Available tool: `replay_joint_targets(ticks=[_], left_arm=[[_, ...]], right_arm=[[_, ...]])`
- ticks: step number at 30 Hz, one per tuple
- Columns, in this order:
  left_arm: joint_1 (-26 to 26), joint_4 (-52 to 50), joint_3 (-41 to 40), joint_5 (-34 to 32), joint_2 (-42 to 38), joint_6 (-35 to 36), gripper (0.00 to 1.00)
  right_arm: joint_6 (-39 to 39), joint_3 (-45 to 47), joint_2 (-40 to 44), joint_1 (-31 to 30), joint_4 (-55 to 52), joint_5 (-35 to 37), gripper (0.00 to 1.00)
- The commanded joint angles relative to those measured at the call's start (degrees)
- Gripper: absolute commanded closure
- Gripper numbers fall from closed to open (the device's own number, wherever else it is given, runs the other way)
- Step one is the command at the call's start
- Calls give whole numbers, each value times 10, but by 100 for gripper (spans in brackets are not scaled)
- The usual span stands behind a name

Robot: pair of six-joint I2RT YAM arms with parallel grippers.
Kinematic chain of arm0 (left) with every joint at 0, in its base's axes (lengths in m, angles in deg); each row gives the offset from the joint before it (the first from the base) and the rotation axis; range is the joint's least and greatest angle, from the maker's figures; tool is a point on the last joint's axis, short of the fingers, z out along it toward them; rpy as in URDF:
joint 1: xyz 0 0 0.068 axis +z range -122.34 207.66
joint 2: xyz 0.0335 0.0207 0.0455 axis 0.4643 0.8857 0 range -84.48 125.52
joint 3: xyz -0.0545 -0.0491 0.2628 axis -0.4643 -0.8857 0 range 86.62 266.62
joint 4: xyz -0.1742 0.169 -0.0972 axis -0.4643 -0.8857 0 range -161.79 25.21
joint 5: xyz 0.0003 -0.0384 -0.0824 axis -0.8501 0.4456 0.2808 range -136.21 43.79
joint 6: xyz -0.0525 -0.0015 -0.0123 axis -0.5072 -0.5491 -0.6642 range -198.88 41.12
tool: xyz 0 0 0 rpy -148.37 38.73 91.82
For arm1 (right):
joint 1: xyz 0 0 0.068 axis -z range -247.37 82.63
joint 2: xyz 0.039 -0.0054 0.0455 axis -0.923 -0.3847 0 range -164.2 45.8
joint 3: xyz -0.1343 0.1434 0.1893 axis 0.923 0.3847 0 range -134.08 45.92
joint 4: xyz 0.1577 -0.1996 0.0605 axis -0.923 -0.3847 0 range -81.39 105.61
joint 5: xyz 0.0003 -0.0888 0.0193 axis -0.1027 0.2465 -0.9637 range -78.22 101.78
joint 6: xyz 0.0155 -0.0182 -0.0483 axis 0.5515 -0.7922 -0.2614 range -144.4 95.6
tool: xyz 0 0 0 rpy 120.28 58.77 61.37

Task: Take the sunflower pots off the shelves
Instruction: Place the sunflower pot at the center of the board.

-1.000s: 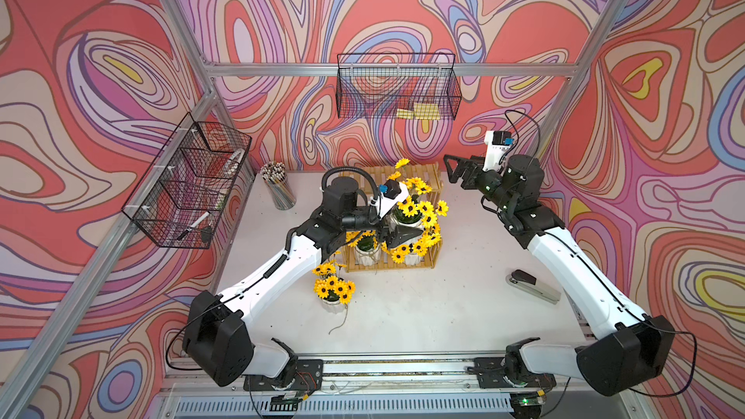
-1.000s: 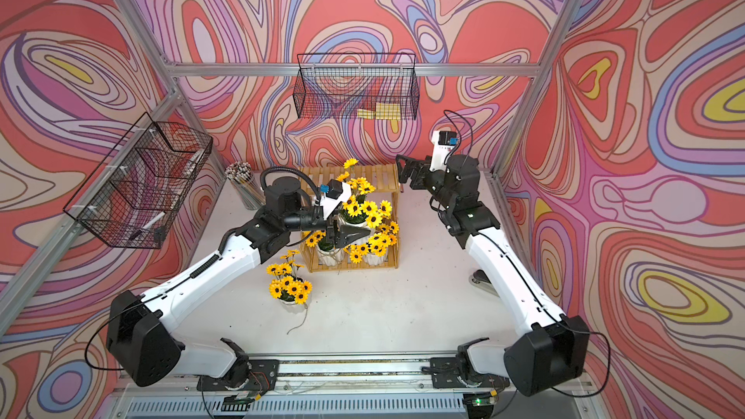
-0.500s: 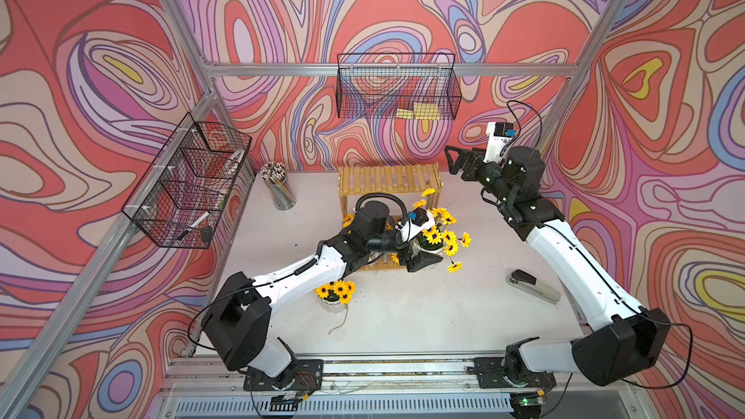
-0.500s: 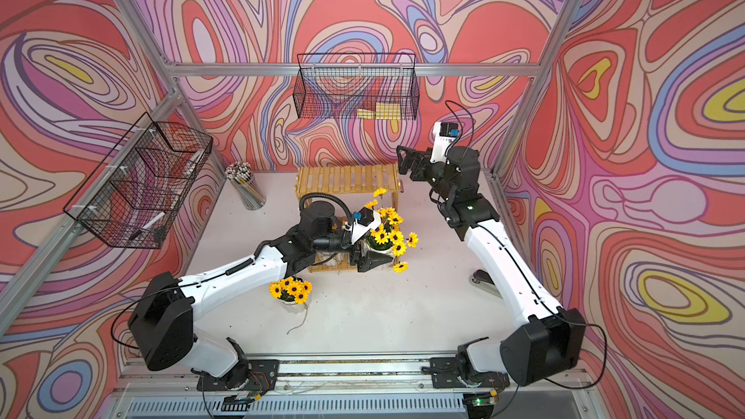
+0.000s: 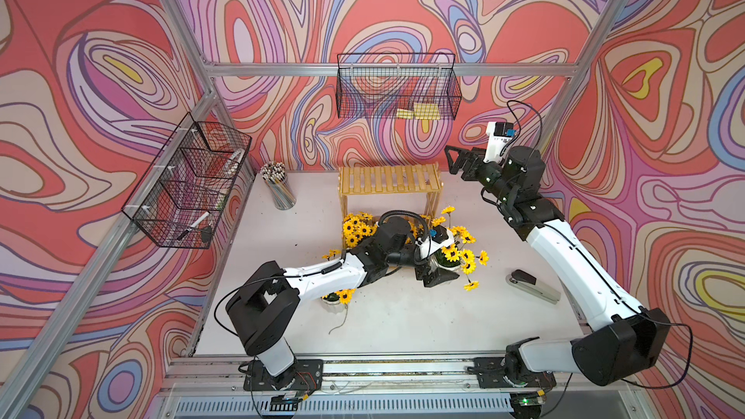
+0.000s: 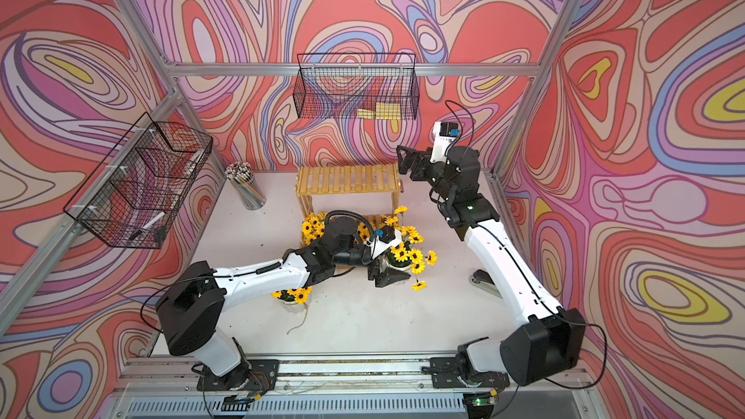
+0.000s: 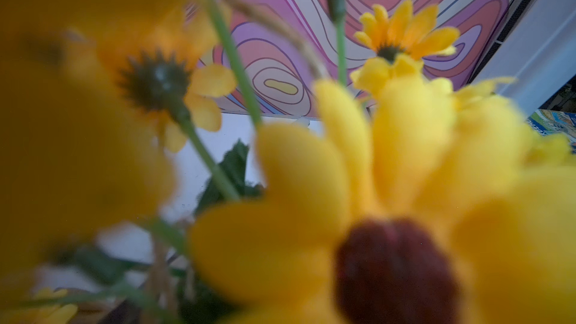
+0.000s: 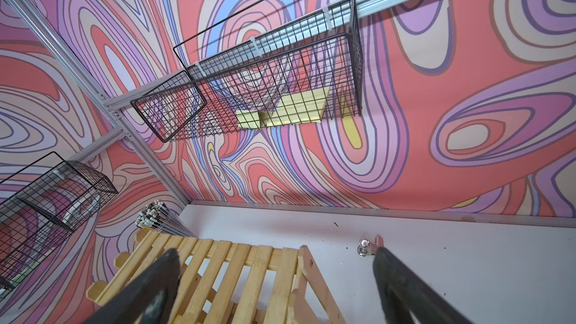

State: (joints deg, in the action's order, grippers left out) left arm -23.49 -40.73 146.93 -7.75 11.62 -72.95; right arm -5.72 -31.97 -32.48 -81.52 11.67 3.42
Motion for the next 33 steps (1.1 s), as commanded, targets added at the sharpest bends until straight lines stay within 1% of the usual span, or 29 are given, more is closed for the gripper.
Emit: replay_joint_targets(ticks=[1, 7, 12, 20, 33], left_arm=[[-7, 92, 8, 4, 23, -14, 100], [-21, 130, 34, 11, 84, -35, 100], [-28, 144, 52, 14, 119, -42, 100], [-41, 162, 67, 19, 155, -47, 100], [-52, 159, 101, 19, 210, -37, 100]], right_arm=[[-12, -14, 7, 4, -7, 6, 2], [-13, -9, 14, 4, -10, 5, 2], [-11, -3, 18, 4, -10, 4, 2], [-10, 1, 17, 4, -8, 2, 2], [-12, 16, 24, 4, -5, 4, 2]])
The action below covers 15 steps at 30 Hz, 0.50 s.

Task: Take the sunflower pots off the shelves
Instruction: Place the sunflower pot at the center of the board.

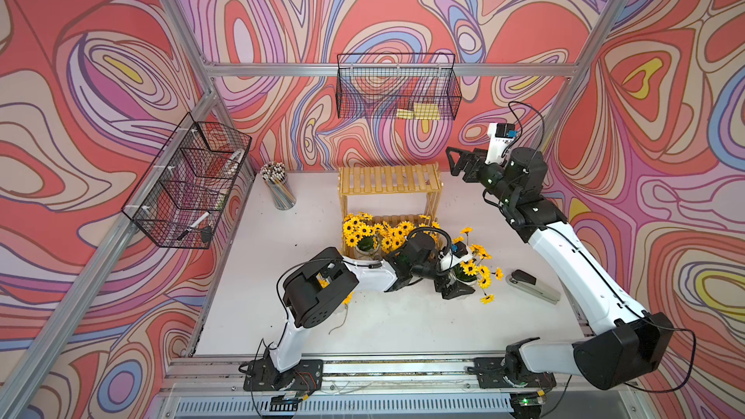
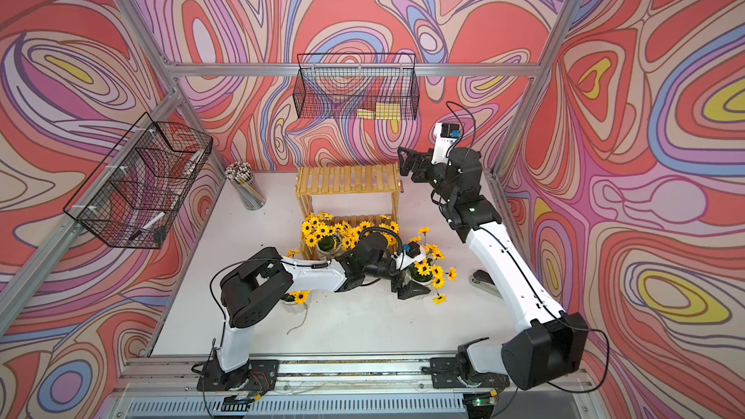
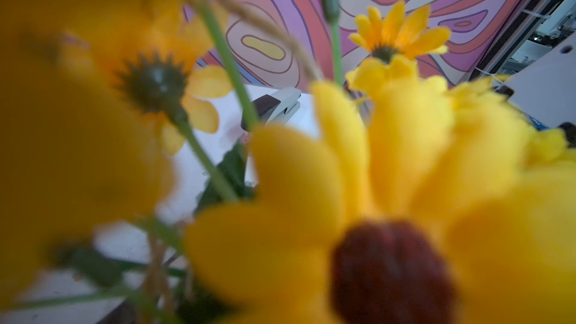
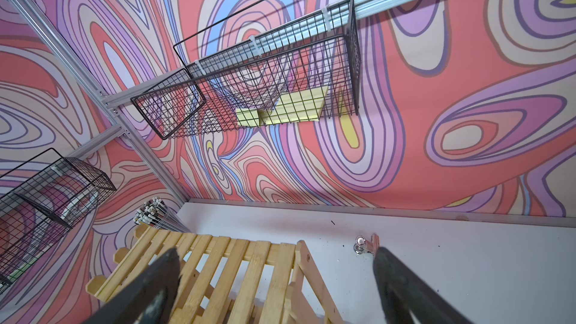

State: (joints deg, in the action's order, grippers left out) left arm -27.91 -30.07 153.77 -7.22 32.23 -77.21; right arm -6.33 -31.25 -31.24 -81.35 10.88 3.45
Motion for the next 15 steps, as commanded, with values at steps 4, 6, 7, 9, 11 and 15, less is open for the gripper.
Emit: replay_joint_targets(ticks=[4, 6, 7, 9, 11, 15], left_arm=[[-10, 60, 39, 14, 22, 4, 100], [-11, 74, 40, 11, 30, 2, 100], [-10, 81, 41, 12, 35, -1, 100], [-11, 87, 46, 14, 46, -5, 100], [-11, 79, 54, 14, 55, -5, 100], [-12, 67, 64, 11, 65, 2, 100]], right_arm=[[-7, 14, 14, 3, 4, 4, 2], [-8, 18, 15, 2, 4, 6, 2], [-8, 19, 16, 2, 5, 7, 2], [-8, 22, 16, 2, 6, 7, 2], [-8, 23, 18, 3, 6, 7, 2], [-8, 30, 22, 3, 10, 7, 2]])
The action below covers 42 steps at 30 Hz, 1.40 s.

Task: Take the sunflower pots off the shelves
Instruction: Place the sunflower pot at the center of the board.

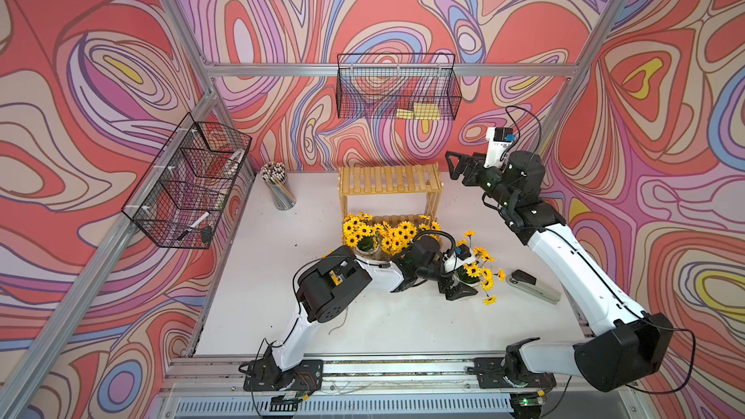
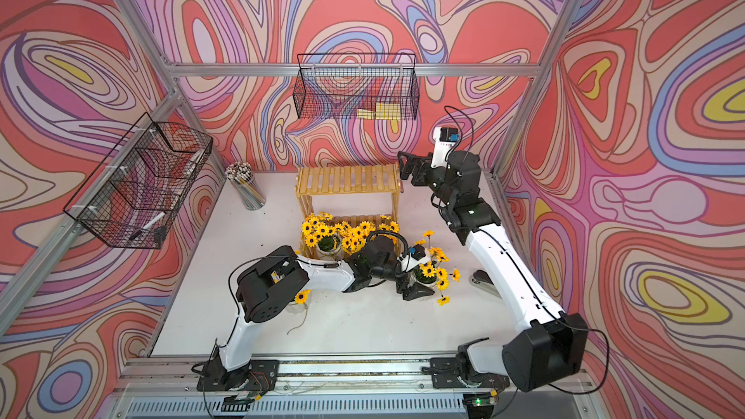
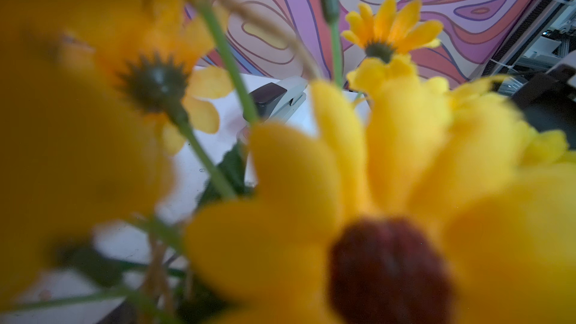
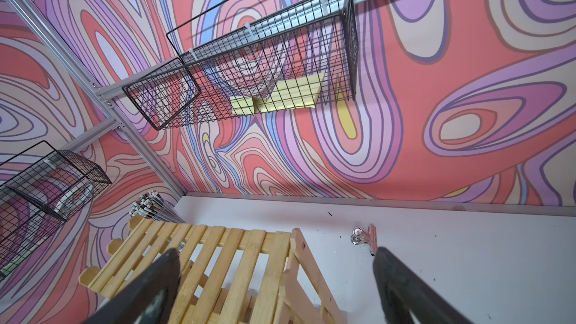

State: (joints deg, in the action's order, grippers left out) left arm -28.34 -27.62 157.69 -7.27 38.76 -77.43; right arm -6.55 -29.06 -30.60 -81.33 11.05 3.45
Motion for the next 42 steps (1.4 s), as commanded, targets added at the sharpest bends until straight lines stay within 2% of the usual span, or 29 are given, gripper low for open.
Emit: replay_joint_targets(ticks=[1, 26, 42], left_arm=[[-9, 42, 25, 9, 2, 7, 100], [-15, 22, 40, -4, 47, 24, 100], [-16, -7, 40, -14, 57, 50, 87]], right_arm=[[-5, 8, 15, 2, 9, 6, 2], [-2, 17, 13, 2, 19, -3, 2], [-3, 21, 14, 2, 24, -2, 2]])
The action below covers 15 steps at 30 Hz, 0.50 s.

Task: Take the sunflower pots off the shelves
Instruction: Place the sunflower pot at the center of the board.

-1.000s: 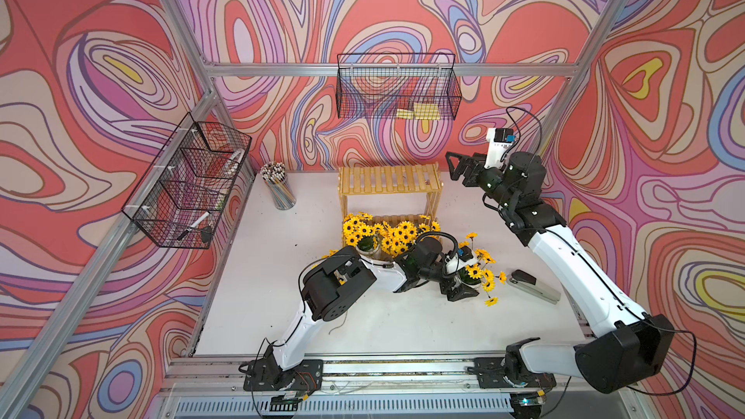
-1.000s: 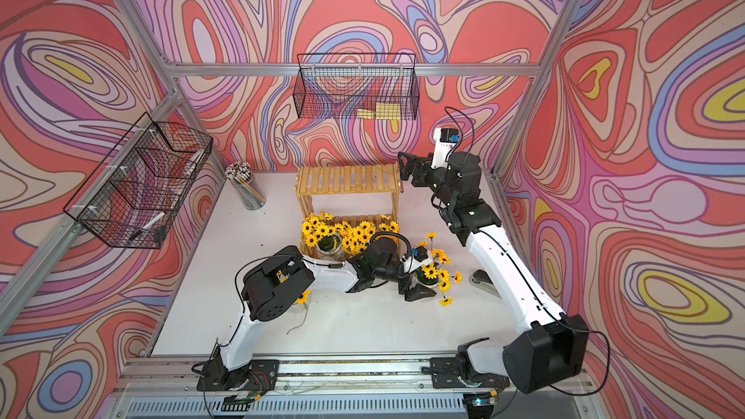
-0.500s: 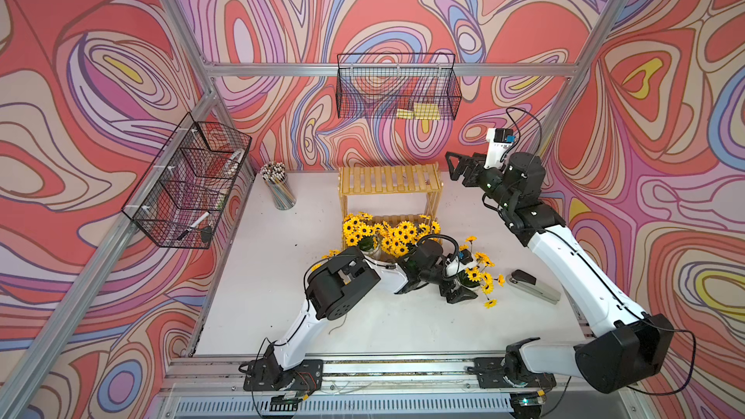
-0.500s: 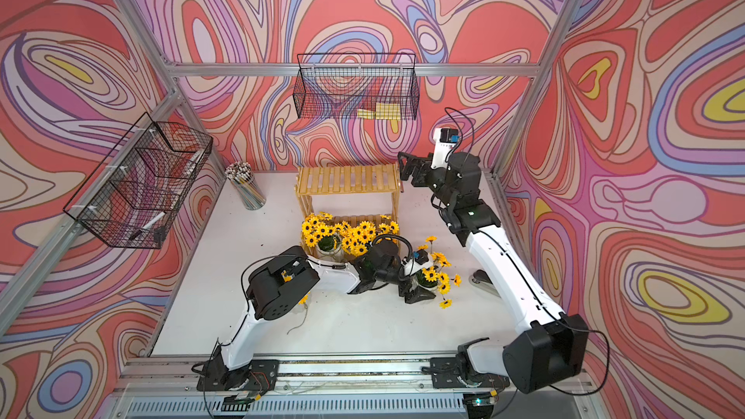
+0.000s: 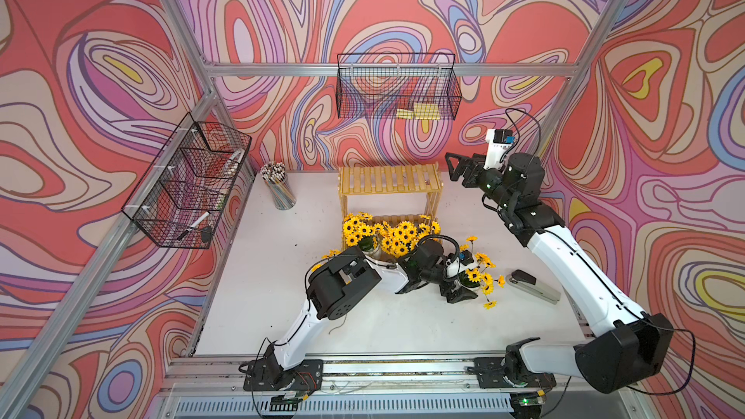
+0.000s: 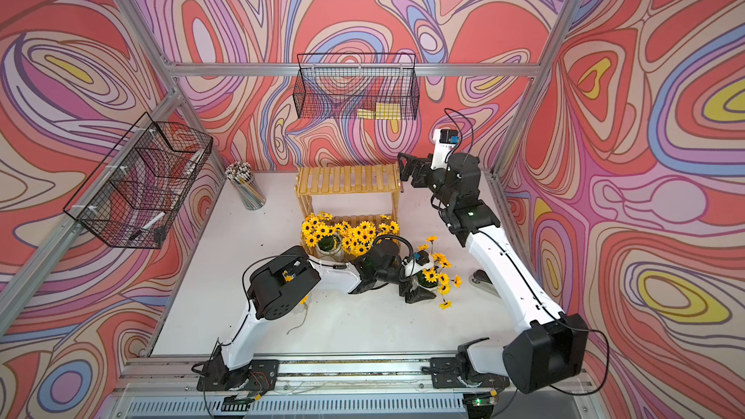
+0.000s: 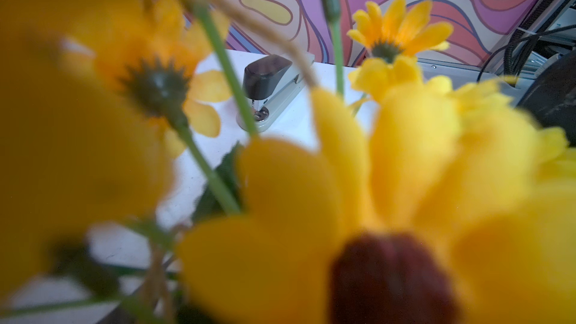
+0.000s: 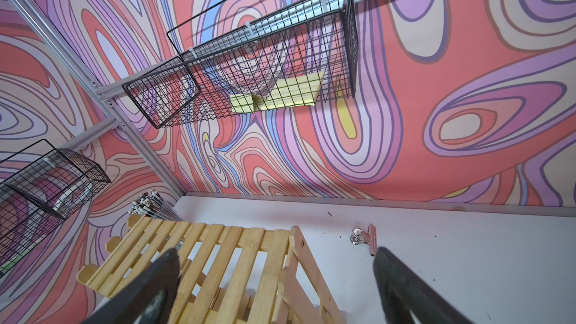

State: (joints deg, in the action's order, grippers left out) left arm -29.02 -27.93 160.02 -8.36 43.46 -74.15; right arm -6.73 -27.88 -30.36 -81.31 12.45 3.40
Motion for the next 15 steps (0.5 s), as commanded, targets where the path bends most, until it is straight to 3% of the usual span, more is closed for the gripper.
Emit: replay_joint_targets(ticks=[1, 6, 15], left_arm=[[-10, -6, 18, -4, 11, 19, 85], [-10, -14, 18, -5, 13, 24, 66], [-10, -33, 18, -6, 11, 37, 48]], right_arm=[[-1, 9, 11, 2, 9, -2, 2], [-1, 9, 10, 2, 9, -2, 2], [1, 9, 6, 2, 11, -5, 2]])
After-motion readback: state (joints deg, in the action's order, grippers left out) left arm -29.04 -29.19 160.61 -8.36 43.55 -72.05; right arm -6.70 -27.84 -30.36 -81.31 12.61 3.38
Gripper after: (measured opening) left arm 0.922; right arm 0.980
